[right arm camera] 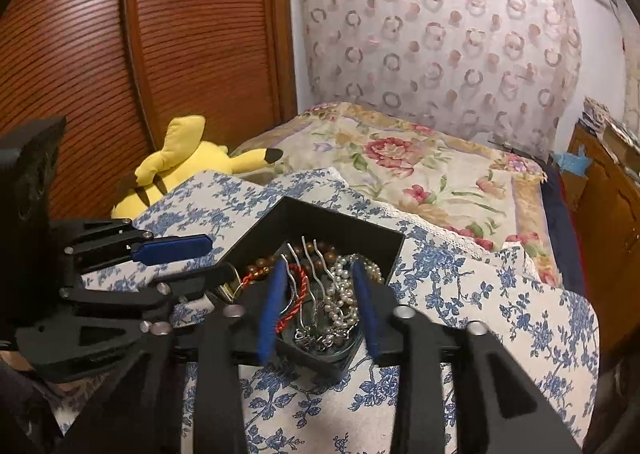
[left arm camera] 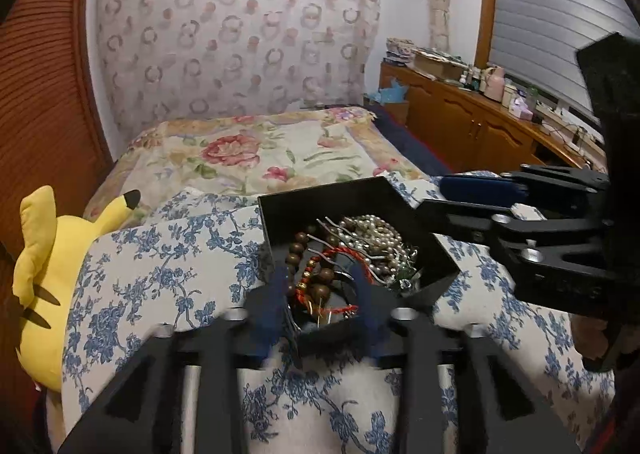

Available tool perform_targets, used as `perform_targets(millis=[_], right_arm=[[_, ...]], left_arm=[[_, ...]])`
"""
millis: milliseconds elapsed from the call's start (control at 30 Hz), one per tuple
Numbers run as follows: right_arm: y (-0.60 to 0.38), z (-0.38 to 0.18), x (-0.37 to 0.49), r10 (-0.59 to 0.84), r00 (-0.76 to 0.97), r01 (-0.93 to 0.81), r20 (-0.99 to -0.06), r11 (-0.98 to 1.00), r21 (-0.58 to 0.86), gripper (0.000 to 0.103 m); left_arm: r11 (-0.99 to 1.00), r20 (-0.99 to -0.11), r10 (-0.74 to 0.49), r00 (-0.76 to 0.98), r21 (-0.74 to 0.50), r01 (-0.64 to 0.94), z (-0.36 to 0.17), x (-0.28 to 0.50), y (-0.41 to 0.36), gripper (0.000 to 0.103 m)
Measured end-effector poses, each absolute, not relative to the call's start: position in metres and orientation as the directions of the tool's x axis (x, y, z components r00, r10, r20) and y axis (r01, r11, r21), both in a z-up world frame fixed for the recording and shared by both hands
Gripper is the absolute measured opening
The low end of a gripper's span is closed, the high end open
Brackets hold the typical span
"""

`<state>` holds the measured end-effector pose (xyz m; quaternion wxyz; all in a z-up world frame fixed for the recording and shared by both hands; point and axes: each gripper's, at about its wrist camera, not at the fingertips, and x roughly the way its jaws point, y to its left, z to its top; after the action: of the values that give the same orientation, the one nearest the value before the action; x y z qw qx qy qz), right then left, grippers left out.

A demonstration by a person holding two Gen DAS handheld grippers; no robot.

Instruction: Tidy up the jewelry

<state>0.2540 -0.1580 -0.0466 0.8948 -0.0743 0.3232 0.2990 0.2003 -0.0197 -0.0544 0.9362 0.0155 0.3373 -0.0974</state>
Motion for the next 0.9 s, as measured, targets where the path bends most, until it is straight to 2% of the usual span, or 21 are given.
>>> perform_targets(millis=[133, 200, 267, 333, 400, 467, 533, 667, 833, 900], right_arm=[[-0.171, -0.044, 0.244, 0.478, 0.642, -0.552, -0.599, 0.831, 0.072, 0.043], [-0.180, -0.042, 0.235, 0.464, 0.670, -0.525, -0.580, 0.848, 0.073, 0.043], [-0.188, -0.039, 0.222, 0.456, 0.695, -0.507, -0.556, 0.859, 0.070, 0.044], [-0.197, -0.037, 0.206, 0.444, 0.724, -0.484, -0.528, 0.872, 0.069, 0.054], [-0.204, -0.037, 0.189, 0.432, 0.747, -0.466, -0.506, 0.882, 0.066, 0.057], [-0.209, -0.038, 0.178, 0.421, 0.760, -0.450, -0.496, 0.891, 0.067, 0.058], [-0.215, -0.039, 0.164, 0.408, 0.774, -0.427, -0.484, 0.901, 0.075, 0.068], [-0.226, -0.042, 0.141, 0.390, 0.797, -0.394, -0.461, 0.914, 0.093, 0.078], [-0.233, -0.044, 0.121, 0.358, 0.824, -0.357, -0.440, 0.930, 0.089, 0.098], [-0.234, -0.044, 0.117, 0.345, 0.833, -0.344, -0.433, 0.935, 0.084, 0.101]], left_arm=[[0.984, -0.629, -0.156, 0.762, -0.035, 0.173, -0.056, 0.198, -0.017, 0.051], [0.987, -0.622, -0.145, 0.770, -0.032, 0.161, -0.055, 0.193, -0.014, 0.067], [0.989, -0.610, -0.125, 0.783, -0.018, 0.144, -0.054, 0.185, -0.012, 0.076], [0.991, -0.600, -0.111, 0.792, -0.009, 0.132, -0.053, 0.175, -0.012, 0.084], [0.993, -0.593, -0.095, 0.799, -0.002, 0.117, -0.053, 0.165, -0.010, 0.091], [0.994, -0.585, -0.077, 0.807, 0.013, 0.104, -0.052, 0.152, -0.009, 0.094], [0.995, -0.578, -0.069, 0.813, 0.018, 0.097, -0.051, 0.140, -0.008, 0.095], [0.996, -0.567, -0.058, 0.822, 0.020, 0.084, -0.047, 0.118, -0.004, 0.095], [0.998, -0.550, -0.052, 0.834, 0.002, 0.063, -0.039, 0.098, 0.001, 0.095], [0.998, -0.541, -0.049, 0.840, -0.003, 0.056, -0.036, 0.091, 0.003, 0.095]])
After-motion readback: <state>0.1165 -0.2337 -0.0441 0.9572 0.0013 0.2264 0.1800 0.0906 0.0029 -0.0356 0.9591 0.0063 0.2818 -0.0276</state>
